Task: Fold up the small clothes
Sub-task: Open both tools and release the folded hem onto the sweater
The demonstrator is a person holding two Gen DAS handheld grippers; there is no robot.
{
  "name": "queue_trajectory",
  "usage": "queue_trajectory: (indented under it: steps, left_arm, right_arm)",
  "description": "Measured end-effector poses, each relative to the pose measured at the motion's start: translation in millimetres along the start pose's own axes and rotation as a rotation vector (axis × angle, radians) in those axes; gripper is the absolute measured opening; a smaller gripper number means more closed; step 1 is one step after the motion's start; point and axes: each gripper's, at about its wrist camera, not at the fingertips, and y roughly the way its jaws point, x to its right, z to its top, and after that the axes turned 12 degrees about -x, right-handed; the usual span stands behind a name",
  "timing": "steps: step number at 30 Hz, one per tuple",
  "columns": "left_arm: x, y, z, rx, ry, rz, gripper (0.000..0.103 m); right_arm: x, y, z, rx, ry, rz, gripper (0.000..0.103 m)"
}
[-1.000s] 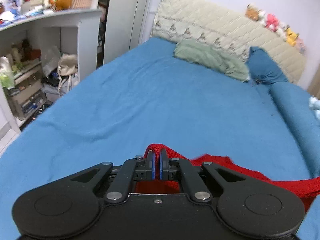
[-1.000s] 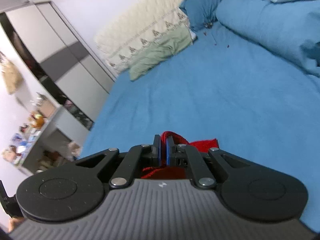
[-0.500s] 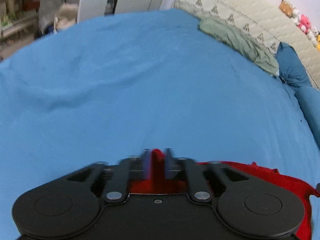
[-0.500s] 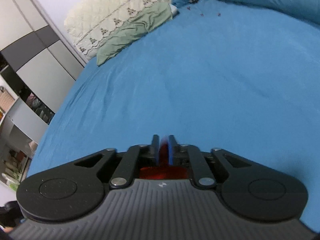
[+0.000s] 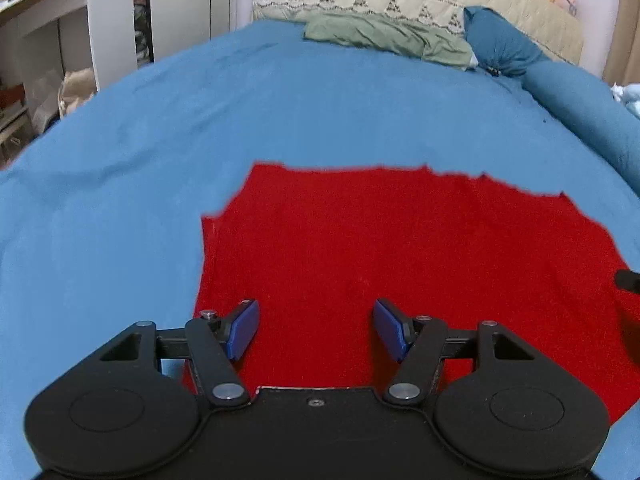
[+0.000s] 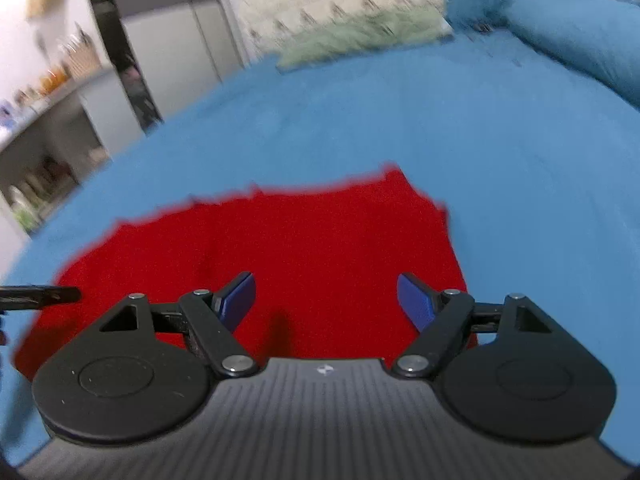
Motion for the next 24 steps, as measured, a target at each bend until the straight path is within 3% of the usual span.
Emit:
queue_trajectory:
  steps: [7, 11, 12, 15, 16, 20, 24]
  left_arm:
    - [1.4, 4.4, 13.6, -0.027, -0.009, 0.008, 0.071]
    - [10.0, -24.9, 25.4, 0.005, 0.02, 0.05, 0.071]
    - [15.0, -40.6, 26.2, 0.039, 0.035, 0.053, 0.074]
    - [35.6, -75.3, 26.3, 0.094, 0.07, 0.015, 0.103]
    - [44.4, -80.6, 25.2, 0.109, 0.081, -0.015, 0.103]
    - [87.2, -59.6, 20.2, 0.058, 0.127, -0.069, 0.103]
    - [121.2, -23.4, 8.9, -0.013, 0.121, -0.117, 0.103]
  right_arm:
    - [-3.5, 7.8, 1.3, 0.024, -0.003, -0.046, 0.091]
    - [2.2, -37.5, 19.7, 0.13, 0.046, 0.015, 0.089]
    - [3.2, -56.0, 20.1, 0.158, 0.04, 0.001, 0.093]
    - [9.0, -97.8, 15.1, 0.19, 0.029, -0.069, 0.101]
    - [13.4, -103.5, 10.5, 0.185, 0.032, -0.086, 0.101]
    - [32.1, -94.8, -18.8, 0.11, 0.074, -0.137, 0.1]
    - [40.0, -75.8, -48.1, 0.089, 0.117, -0.154, 0.097]
